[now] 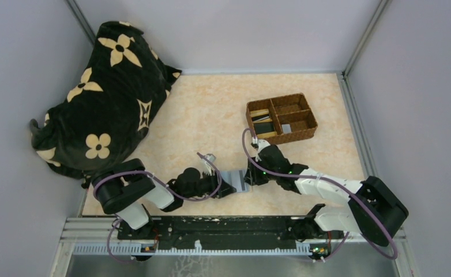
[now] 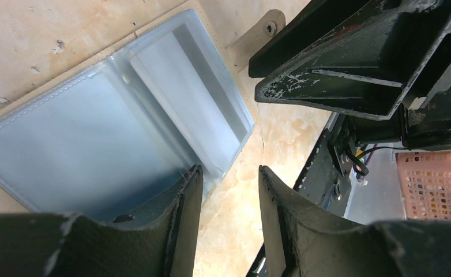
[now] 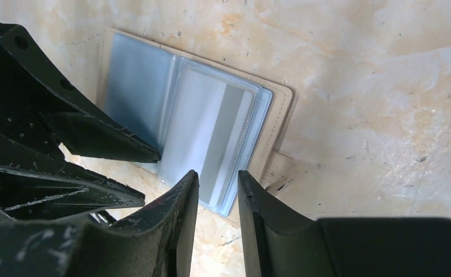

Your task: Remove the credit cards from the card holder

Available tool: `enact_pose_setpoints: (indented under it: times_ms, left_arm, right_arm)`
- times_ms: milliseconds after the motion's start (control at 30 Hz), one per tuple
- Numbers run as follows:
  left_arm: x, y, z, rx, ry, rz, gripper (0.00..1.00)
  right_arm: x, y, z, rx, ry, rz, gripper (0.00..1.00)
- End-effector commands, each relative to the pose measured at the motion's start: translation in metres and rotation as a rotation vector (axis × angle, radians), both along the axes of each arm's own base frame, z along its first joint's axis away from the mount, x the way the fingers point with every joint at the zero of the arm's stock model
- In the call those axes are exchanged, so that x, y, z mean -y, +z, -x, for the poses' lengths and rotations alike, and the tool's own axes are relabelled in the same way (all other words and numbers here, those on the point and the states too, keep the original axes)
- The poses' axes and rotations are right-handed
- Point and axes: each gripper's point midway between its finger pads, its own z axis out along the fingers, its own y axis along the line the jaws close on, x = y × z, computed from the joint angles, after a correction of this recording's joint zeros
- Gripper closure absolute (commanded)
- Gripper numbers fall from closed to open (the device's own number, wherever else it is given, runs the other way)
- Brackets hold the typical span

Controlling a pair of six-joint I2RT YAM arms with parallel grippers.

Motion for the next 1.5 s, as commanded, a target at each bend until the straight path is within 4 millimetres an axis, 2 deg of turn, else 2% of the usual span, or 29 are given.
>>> enact_pose_setpoints:
  times_ms: [0, 233, 333, 400, 500, 567, 733, 967, 1300, 1467]
  left_arm:
    - [-0.001, 0.000, 0.002, -0.003, -0.011, 0.017, 0.53]
    - [-0.004, 0.001, 0.005, -0.007, -0.009, 0.026, 0.54]
    - [-0.006, -0.002, 0.007, -0.011, -0.012, 0.019, 0.71]
    - [-0.005, -0.002, 0.007, -0.013, -0.014, 0.020, 0.76]
    - [-0.003, -0.003, 0.007, -0.017, -0.019, 0.023, 0.94]
    - [-0.002, -0.004, 0.007, -0.021, -0.020, 0.024, 1.00]
    - [-0.003, -0.006, 0.008, -0.033, -0.014, 0.028, 1.00]
    - [-0.006, 0.009, 0.010, -0.003, -0.018, 0.067, 1.00]
    - [-0.016, 0.008, 0.000, 0.039, 0.019, -0.039, 1.00]
    - [-0.028, -0.005, -0.006, 0.036, 0.064, -0.139, 1.00]
  right_arm:
    - [-0.015, 0.015, -0.009, 0.041, 0.023, -0.036, 0.68]
    - [-0.023, -0.004, -0.005, -0.013, 0.036, -0.051, 0.65]
    - [-0.025, -0.001, -0.006, -0.008, 0.038, -0.069, 0.68]
    - [-0.025, 0.001, -0.006, -0.003, 0.037, -0.069, 0.69]
    - [-0.023, 0.004, -0.007, 0.003, 0.032, -0.064, 0.71]
    - [-0.022, 0.008, -0.007, 0.012, 0.026, -0.065, 0.72]
    - [-0.023, 0.015, -0.009, 0.027, 0.027, -0.070, 0.83]
    - [-0.029, 0.012, -0.008, 0.011, 0.045, -0.080, 0.83]
    - [-0.033, -0.002, -0.006, -0.017, 0.057, -0.072, 0.79]
    - [-0.031, 0.003, -0.008, -0.003, 0.046, -0.076, 0.79]
